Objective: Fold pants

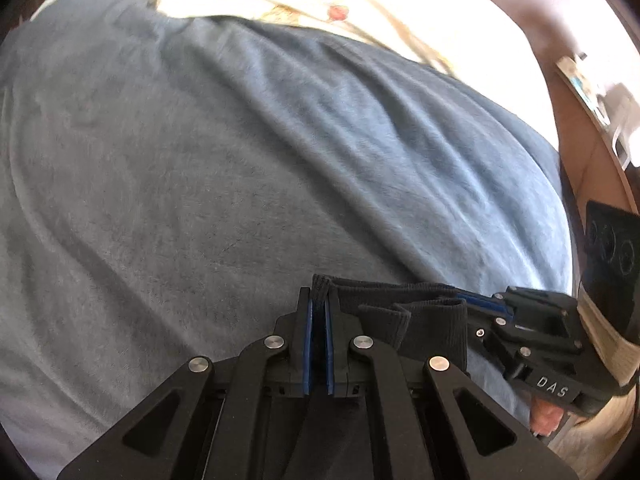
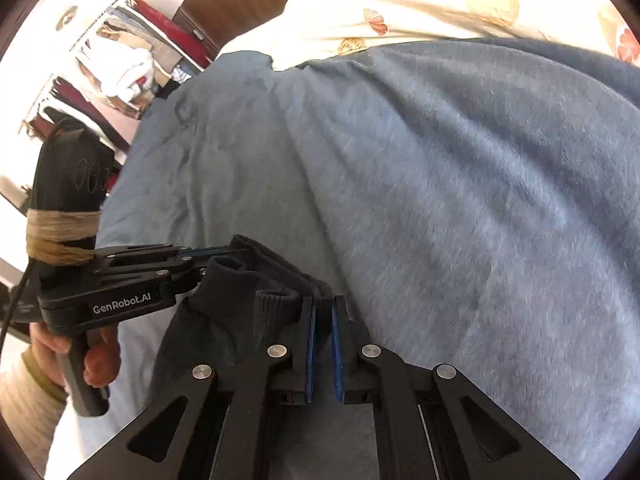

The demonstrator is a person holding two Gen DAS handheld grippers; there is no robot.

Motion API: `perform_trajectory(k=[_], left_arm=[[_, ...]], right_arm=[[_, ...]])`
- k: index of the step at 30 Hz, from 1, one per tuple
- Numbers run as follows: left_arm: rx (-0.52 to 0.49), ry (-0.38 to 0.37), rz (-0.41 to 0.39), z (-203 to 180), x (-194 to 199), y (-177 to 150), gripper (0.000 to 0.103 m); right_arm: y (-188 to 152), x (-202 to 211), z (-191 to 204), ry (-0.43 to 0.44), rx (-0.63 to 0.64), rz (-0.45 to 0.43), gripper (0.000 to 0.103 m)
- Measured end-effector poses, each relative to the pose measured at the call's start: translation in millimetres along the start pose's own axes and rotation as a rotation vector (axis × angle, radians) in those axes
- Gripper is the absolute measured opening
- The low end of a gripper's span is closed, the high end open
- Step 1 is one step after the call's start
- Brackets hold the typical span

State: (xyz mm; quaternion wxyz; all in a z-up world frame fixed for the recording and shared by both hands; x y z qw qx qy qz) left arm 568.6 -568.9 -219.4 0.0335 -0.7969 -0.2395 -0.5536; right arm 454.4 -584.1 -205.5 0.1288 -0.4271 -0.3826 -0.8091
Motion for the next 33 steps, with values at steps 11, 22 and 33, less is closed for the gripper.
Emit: perform_trajectory(k=[11, 22, 33], left_arm=[[0.074, 0.036, -0.060, 22, 11, 1, 0.027], [-0.089, -0.011, 0.011, -17, 39, -31, 0.032], [-0.057, -0.015, 0.061, -16, 15, -38, 0.019]], right_arm=[[2, -16, -15, -0.029, -0.007, 0.037, 0.014], [7, 31, -10, 0.023, -0.068, -0.035, 0.014], [-2, 0, 4, 0.107, -0.101, 0.019, 0.014]])
Point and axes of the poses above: each gripper's, at about its wrist camera, not at the fingertips, and x roughly against the way its jaws point, z to its left, y to its top, the point moved 6 cm from there along -x, roughly the way its jaws point, and after that the axes turned 11 degrees about x, right-handed, at the moved point
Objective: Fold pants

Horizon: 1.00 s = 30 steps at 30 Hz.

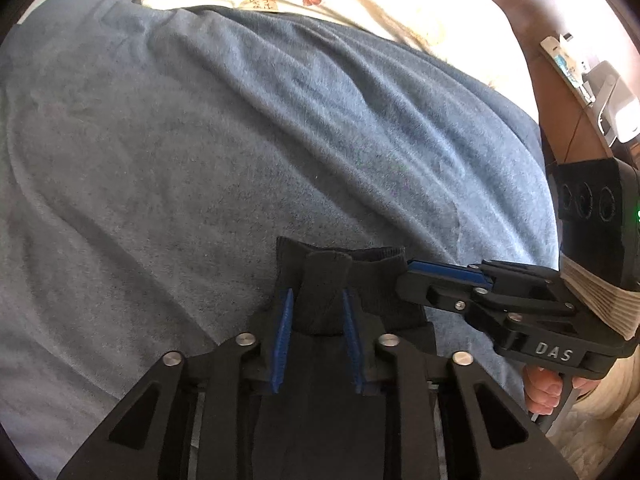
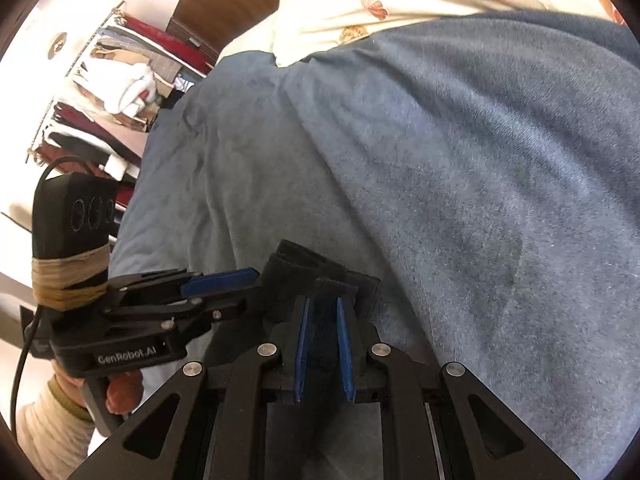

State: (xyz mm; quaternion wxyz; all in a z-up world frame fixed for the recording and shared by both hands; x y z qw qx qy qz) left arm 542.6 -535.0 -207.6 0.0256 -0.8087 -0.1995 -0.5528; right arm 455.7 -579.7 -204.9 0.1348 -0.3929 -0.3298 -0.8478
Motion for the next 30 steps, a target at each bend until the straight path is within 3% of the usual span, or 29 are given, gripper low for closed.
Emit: perform_trajectory(k=[5, 9, 10, 12, 15, 30], left_arm=[[-0.026, 0.009, -0.008, -7, -2, 1, 0.016], [-0.029, 0.014, -0.017, -5, 2, 3, 0.009], [-0.027, 0.015, -0.027, -4, 5, 4, 0.009], [-0.028, 0.014, -0.049, -2, 10, 6, 0.008], [-0.020, 0.029, -0.062, 2, 9, 9, 0.008], [0.018, 0.086, -0.042, 11, -28, 14, 0.010]], right_arm=[[2, -6, -9, -0.001, -0.046, 0.026, 0.014], [3, -10, -9, -0.005, -0.046, 0.029, 0.023], [4, -11, -8, -0.008, -0.036, 0.032, 0.022], [6, -7, -7, -0.018, -0.020, 0.005, 0.011], [11, 0, -3, -0.043, 0.014, -0.029, 0.009], [3, -23, -20, -0.157, 0.030, 0.035, 0.008]])
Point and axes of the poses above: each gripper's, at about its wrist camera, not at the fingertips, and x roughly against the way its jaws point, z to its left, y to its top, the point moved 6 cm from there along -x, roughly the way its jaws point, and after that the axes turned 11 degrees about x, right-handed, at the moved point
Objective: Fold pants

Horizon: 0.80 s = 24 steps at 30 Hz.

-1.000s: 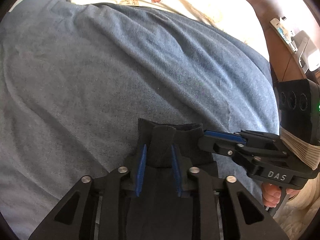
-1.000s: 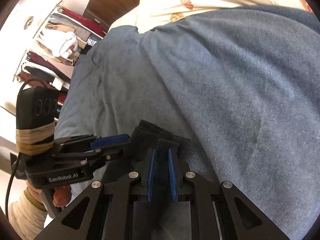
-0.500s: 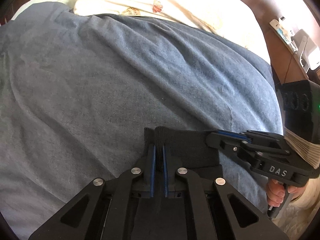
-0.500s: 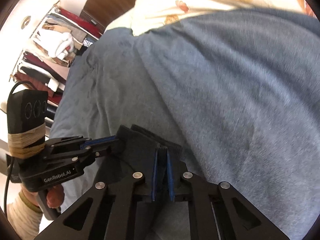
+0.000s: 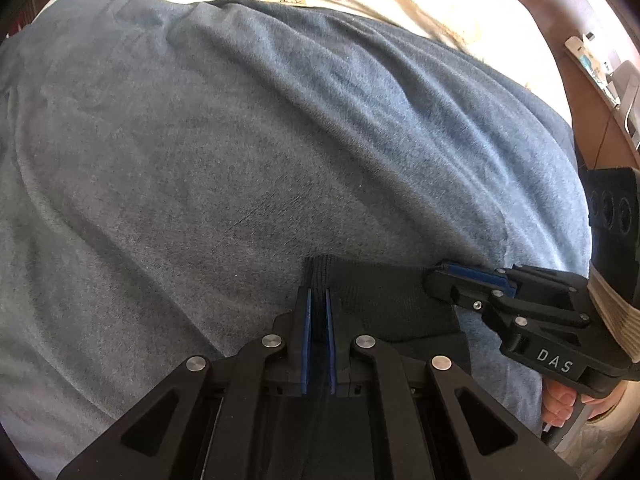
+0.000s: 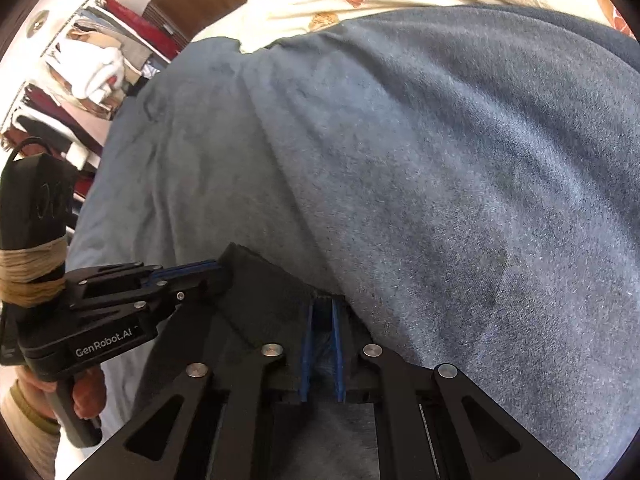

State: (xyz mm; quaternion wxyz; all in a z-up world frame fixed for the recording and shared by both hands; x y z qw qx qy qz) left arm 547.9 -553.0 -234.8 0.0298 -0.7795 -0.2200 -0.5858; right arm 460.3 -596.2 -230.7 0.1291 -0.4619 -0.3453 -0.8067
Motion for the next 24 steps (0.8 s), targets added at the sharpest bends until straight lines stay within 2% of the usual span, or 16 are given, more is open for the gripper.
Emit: perform_trajectory(k=[2, 4, 5, 6, 8, 11, 13, 14, 17, 21, 24], left_arm=[[0.014, 0.006, -0.003, 0, 1, 1, 0.019], [0.025, 0.022, -0.027, 2, 9, 5, 0.033], [0.025, 0.032, -0.047, 3, 16, 6, 0.035], [0.027, 0.038, -0.067, 4, 23, 8, 0.035], [0.037, 0.078, -0.118, 9, 42, 10, 0.035], [0.035, 0.117, -0.156, 15, 69, 7, 0.035], [0.021, 0.132, -0.167, 16, 85, -3, 0.036], [0.007, 0.133, -0.159, 15, 93, -14, 0.036], [-0.012, 0.126, -0.121, 20, 101, -40, 0.036], [0.000, 0.116, -0.037, 30, 102, -88, 0.036], [0.020, 0.117, 0.020, 39, 96, -119, 0.036]], right_arm=[[1, 0, -2, 0.002, 0.000, 0.000, 0.009], [2, 1, -3, -0.009, 0.004, 0.004, 0.013], [3, 3, -5, -0.015, 0.002, 0.000, 0.023], [4, 7, -8, -0.028, -0.007, -0.007, 0.027], [6, 15, -12, -0.035, -0.027, -0.023, 0.027], [8, 32, -16, -0.114, -0.030, -0.042, 0.028], [9, 48, -10, -0.156, -0.009, -0.073, 0.036], [9, 55, -6, -0.168, -0.001, -0.085, 0.040], [3, 74, 11, -0.142, 0.005, -0.114, 0.040], [-23, 84, 36, -0.073, -0.023, -0.091, 0.040], [-46, 84, 53, -0.054, -0.029, -0.057, 0.040]])
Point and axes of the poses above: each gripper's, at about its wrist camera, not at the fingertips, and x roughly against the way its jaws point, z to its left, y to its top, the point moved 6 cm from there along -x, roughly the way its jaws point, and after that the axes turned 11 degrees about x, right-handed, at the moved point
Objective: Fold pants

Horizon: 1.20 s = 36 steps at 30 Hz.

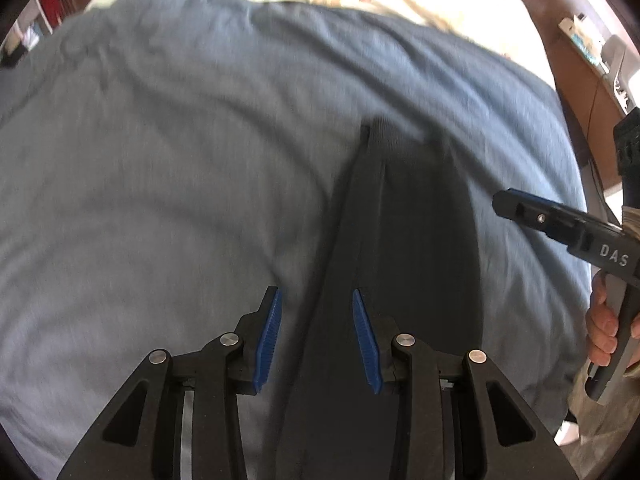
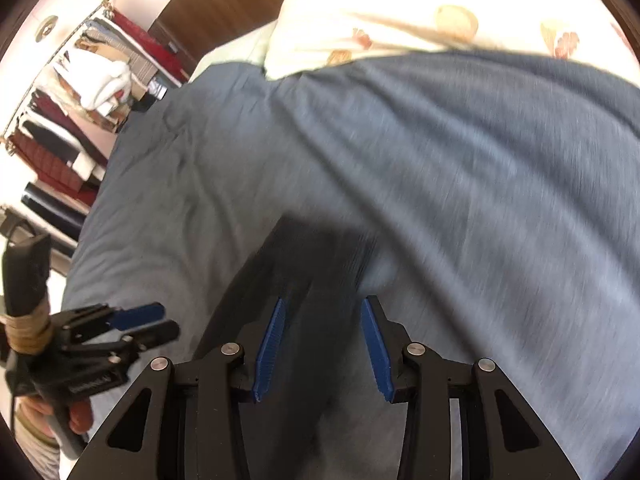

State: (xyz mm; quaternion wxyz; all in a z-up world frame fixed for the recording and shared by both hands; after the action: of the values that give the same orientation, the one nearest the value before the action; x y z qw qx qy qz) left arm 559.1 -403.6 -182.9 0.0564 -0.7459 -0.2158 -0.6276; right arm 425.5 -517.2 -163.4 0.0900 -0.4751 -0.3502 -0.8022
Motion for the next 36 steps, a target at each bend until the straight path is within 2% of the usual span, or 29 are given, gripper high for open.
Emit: perform_trajectory(k=[6, 11, 14, 15, 16, 24, 30, 32, 36], left_arm=[[0.031, -0.025, 0.043, 15, -7, -37, 0.035], [0.037, -0.051, 0.066, 22, -13, -49, 0.033], [0.050, -0.077, 0.070, 25, -17, -52, 0.024], [0.052, -0.087, 0.072, 25, -18, -52, 0.015], [0.054, -0.091, 0.072, 26, -18, -53, 0.010], [0.056, -0.087, 0.020, 35, -6, -49, 0.009], [0.059, -0.083, 0.048, 36, -19, -44, 0.009], [0.056, -0.079, 0.046, 35, -21, -43, 0.011], [0.088, -0.059, 0.029, 40, -23, -38, 0.024]], right_arm=[[-44, -12, 18, 0.010, -0.027, 0.113, 0.040], [-55, -15, 25, -0.004, -0.027, 0.125, 0.040], [-58, -15, 29, -0.019, -0.017, 0.117, 0.040], [-59, -16, 30, -0.022, -0.014, 0.117, 0.040], [-60, -17, 31, -0.024, -0.012, 0.120, 0.040], [-61, -21, 35, -0.044, -0.013, 0.119, 0.040], [-65, -32, 33, -0.064, -0.015, 0.139, 0.040], [-66, -33, 31, -0.068, -0.022, 0.140, 0.040], [-67, -32, 24, -0.106, -0.033, 0.144, 0.040]])
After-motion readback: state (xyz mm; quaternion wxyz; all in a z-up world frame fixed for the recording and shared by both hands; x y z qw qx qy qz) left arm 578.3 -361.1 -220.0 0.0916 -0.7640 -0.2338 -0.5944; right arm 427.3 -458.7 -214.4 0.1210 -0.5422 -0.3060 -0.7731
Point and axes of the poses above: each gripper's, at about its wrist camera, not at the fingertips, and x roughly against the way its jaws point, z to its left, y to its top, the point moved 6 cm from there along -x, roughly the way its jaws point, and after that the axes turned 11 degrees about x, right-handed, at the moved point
